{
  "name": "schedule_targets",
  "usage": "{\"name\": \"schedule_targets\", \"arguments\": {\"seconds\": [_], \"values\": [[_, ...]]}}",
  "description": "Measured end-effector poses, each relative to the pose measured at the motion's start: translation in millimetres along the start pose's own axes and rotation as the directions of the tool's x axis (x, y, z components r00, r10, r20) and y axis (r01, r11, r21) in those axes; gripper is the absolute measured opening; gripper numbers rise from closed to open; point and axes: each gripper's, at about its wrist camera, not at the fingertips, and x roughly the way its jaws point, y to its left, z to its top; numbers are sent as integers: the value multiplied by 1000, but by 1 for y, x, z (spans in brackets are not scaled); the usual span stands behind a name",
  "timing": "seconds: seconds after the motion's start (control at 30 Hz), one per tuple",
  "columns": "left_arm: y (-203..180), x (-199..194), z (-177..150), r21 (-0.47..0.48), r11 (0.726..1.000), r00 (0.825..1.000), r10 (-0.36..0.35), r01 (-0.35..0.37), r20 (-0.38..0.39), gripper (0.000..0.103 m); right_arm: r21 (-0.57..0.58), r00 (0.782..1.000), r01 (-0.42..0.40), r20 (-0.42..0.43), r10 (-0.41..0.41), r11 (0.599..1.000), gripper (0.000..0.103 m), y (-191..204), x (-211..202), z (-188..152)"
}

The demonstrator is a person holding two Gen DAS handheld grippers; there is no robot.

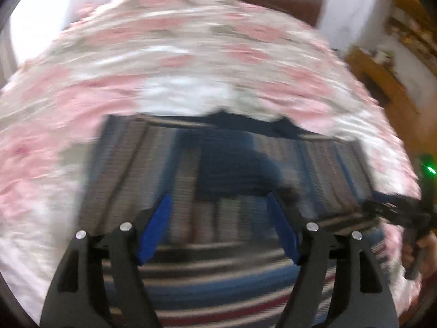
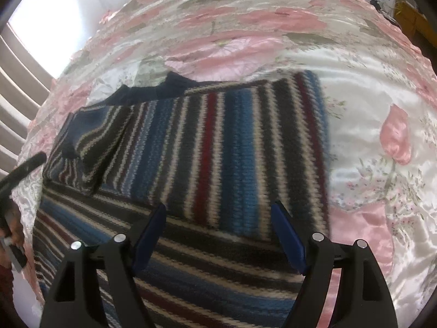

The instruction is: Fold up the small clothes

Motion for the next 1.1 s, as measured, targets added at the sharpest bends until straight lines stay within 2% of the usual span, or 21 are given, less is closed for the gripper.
{"name": "schedule_targets", "arguments": {"seconds": [0.07, 0.13, 0.23, 0.3, 0.43, 0.57, 0.63, 0.67, 0.7, 0.77, 0.8, 0.87, 1.0, 1.07, 1.1], "values": [[27, 7, 7, -56, 998, 999, 23, -25, -36, 67, -25, 1000, -3, -7, 3, 1000, 79, 19, 1, 5], [48, 18, 11, -62, 995, 994, 75, -80, -76, 66, -65, 1000, -10, -10, 9, 998, 79, 43, 2, 13], [65, 39, 10, -50, 995, 986, 78, -86, -145, 65, -116, 1000, -20, 2, 20, 993, 79, 75, 3, 24], [77, 56, 5, -56, 995, 975, 68, -82, -211, 60, -137, 999, -42, 8, 43, 990, 79, 95, 7, 34], [85, 65, 1, -67, 997, 981, 35, -48, -190, 60, -186, 996, -83, 9, 86, 979, 78, 137, 17, 50], [91, 63, -2, -73, 997, 983, -8, -6, -182, 60, -174, 995, -101, -22, 99, 979, 74, 158, 38, 61], [96, 62, -2, -92, 996, 983, -34, 18, -178, 60, -157, 993, -109, -51, 102, 982, 70, 163, 53, 65], [100, 61, -3, -110, 993, 983, -53, 33, -175, 60, -152, 993, -110, -60, 102, 982, 63, 163, 58, 65], [102, 60, -4, -123, 991, 983, -65, 44, -173, 60, -147, 991, -119, -72, 109, 982, 48, 163, 65, 64], [104, 60, -5, -133, 990, 982, -77, 54, -171, 60, -135, 987, -145, -92, 133, 980, 33, 161, 72, 60], [103, 60, -4, -133, 990, 982, -77, 55, -171, 60, -133, 988, -143, -84, 133, 981, 29, 159, 73, 58], [102, 61, -5, -134, 989, 983, -79, 56, -166, 60, -115, 986, -156, -71, 148, 981, 24, 152, 70, 56], [100, 60, -6, -133, 990, 984, -75, 53, -161, 60, 49, 970, -235, -58, 237, 971, 21, 112, 64, 52], [99, 60, -6, -128, 991, 985, -66, 45, -160, 60, 97, 971, -215, -80, 223, 972, 20, 92, 67, 45], [99, 60, -6, -127, 991, 985, -61, 41, -159, 60, 115, 972, -207, -92, 218, 972, 24, 81, 68, 39]]}}
